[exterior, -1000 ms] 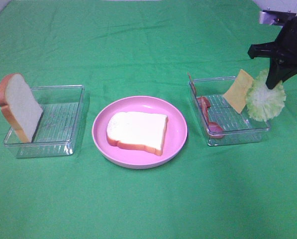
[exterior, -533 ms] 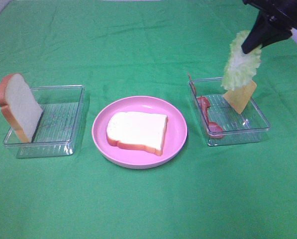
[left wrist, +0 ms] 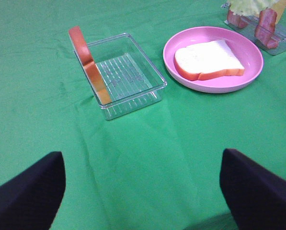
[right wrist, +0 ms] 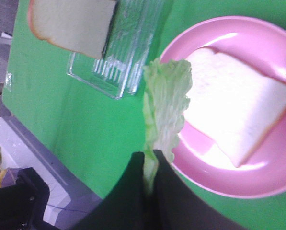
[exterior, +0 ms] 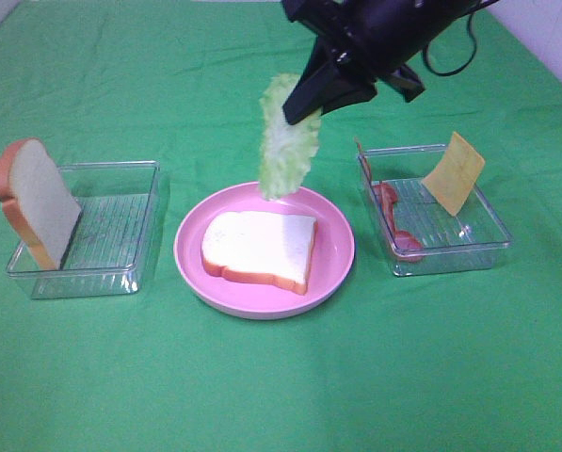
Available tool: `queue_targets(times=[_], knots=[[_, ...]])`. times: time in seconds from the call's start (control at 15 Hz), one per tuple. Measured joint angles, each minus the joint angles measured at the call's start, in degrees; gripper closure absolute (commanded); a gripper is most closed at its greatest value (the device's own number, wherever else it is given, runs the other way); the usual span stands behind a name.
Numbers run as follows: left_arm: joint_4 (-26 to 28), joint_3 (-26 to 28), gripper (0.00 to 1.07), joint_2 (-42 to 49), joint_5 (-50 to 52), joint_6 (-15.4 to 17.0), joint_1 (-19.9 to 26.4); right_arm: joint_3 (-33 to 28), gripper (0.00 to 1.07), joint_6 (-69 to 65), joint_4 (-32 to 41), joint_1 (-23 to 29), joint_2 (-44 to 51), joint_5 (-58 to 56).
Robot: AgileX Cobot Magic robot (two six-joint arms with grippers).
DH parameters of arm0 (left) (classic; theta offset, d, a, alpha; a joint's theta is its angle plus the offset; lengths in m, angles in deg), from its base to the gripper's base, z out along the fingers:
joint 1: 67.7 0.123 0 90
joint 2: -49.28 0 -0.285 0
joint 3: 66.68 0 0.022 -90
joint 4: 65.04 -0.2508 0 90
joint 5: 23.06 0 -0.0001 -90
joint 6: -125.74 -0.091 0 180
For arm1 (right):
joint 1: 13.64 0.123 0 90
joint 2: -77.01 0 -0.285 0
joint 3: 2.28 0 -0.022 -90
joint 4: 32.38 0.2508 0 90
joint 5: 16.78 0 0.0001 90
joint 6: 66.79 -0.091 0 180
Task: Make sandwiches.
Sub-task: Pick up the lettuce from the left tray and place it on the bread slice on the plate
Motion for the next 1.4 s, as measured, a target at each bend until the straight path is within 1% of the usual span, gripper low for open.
queue_targets(times=[0.07, 0.13, 0.2, 0.33, 0.4, 0.47, 0.6, 0.73, 0.87, 1.27, 1.4], knots=[[0.0, 0.0, 0.24, 0.0, 0.0, 0.0, 0.0, 0.0, 1.07, 1.0, 2.1, 1.5, -1.4, 0.6], [0.0, 0.0, 0.24, 0.0, 0.0, 0.0, 0.0, 0.0, 1.07, 2.7, 6.6, 3.0, -4.8, 1.3], [0.0, 0.0, 0.24, 0.0, 0.0, 0.0, 0.0, -0.2, 1.07, 4.1, 10.1, 3.1, -7.5, 1.4], [0.0, 0.0, 0.24, 0.0, 0.0, 0.0, 0.0, -0.2, 1.07, 6.5, 13.6, 3.0, -10.4, 1.4], [0.0, 0.0, 0.24, 0.0, 0.0, 0.0, 0.0, -0.2, 1.07, 8.7, 17.1, 3.0, -12.6, 1.1], [0.0, 0.0, 0.24, 0.0, 0.0, 0.0, 0.0, -0.2, 1.07, 12.0, 22.7, 3.0, -15.8, -0.3], [0.0, 0.0, 0.24, 0.0, 0.0, 0.0, 0.0, -0.2, 1.07, 14.4, 26.8, 3.0, -18.4, -1.0], [0.0, 0.0, 0.24, 0.0, 0.0, 0.0, 0.0, -0.2, 1.07, 15.5, 28.8, 3.0, -20.3, -0.9], [0.0, 0.0, 0.24, 0.0, 0.0, 0.0, 0.0, -0.2, 1.07, 15.4, 27.6, 3.0, -20.6, 0.2], [0.0, 0.0, 0.24, 0.0, 0.0, 0.0, 0.0, -0.2, 1.07, 5.6, 12.4, 3.0, -20.6, 7.1], [0.0, 0.0, 0.24, 0.0, 0.0, 0.0, 0.0, -0.2, 1.07, 3.5, 9.1, 3.0, -20.6, 9.7]])
